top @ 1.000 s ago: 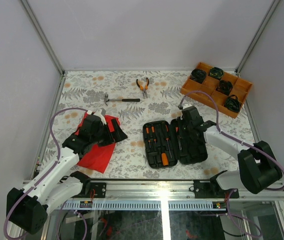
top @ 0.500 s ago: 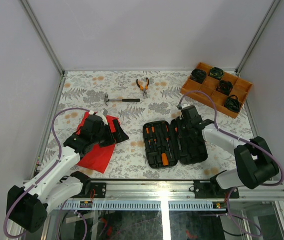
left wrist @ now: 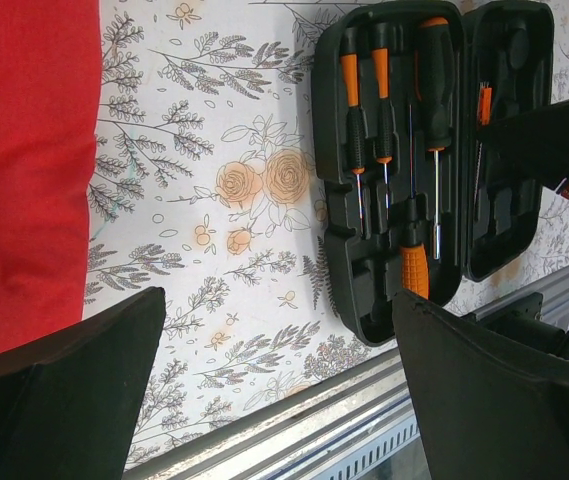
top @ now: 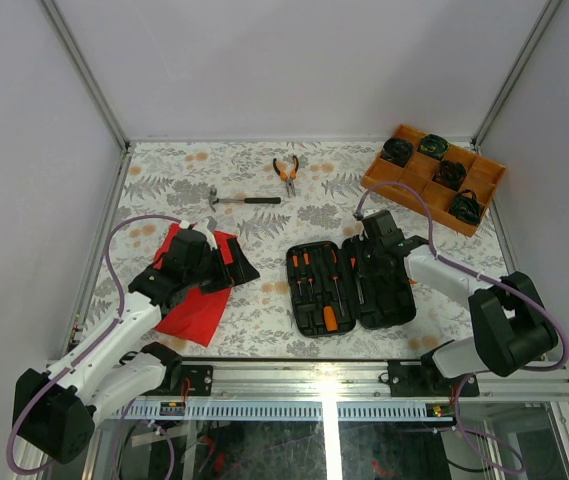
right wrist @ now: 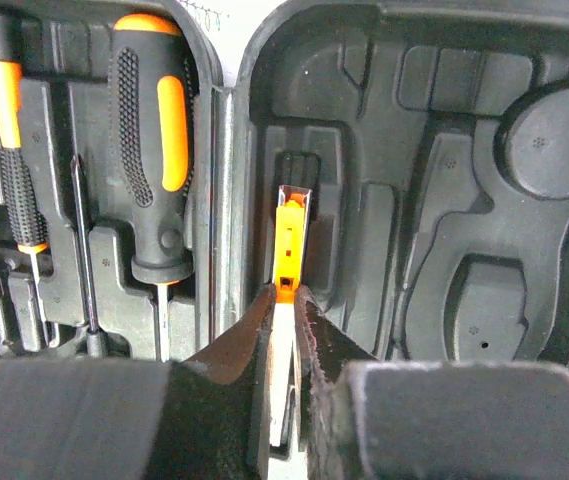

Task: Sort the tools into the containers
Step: Place the utility knife in the storage box.

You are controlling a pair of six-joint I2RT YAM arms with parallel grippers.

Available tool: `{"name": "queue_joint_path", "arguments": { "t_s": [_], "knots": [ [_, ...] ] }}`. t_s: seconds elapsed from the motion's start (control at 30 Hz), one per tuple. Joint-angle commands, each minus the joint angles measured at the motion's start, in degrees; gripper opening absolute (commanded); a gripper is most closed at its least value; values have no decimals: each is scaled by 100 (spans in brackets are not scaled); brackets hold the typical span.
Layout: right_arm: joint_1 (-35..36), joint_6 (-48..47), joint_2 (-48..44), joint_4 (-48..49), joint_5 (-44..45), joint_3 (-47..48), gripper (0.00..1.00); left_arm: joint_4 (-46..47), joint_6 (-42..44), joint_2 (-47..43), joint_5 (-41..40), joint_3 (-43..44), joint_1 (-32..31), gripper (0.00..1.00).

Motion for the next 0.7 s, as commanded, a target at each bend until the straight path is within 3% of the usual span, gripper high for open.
{"name": "queue_joint_path", "arguments": {
  "t_s": [0.0,0.13,0.4,0.5,0.67],
  "knots": [
    [-40,-68,-129,-565,-73,81,13,362,-89,14,88,-52,-59,94],
    [-33,-29,-155,-538,-82,123,28,394,-102,46,90,-61,-77,94],
    [-34,105,-606,-535,161,175,40,394,-97,38,95,-80,-88,94],
    [-35,125,-696,-554,182,145,40,424,-98,53,101,-79,-93,94],
    [-35,110,-655,-573,162,113,25,486,-105,114,123,-87,-102,94]
  ]
}}
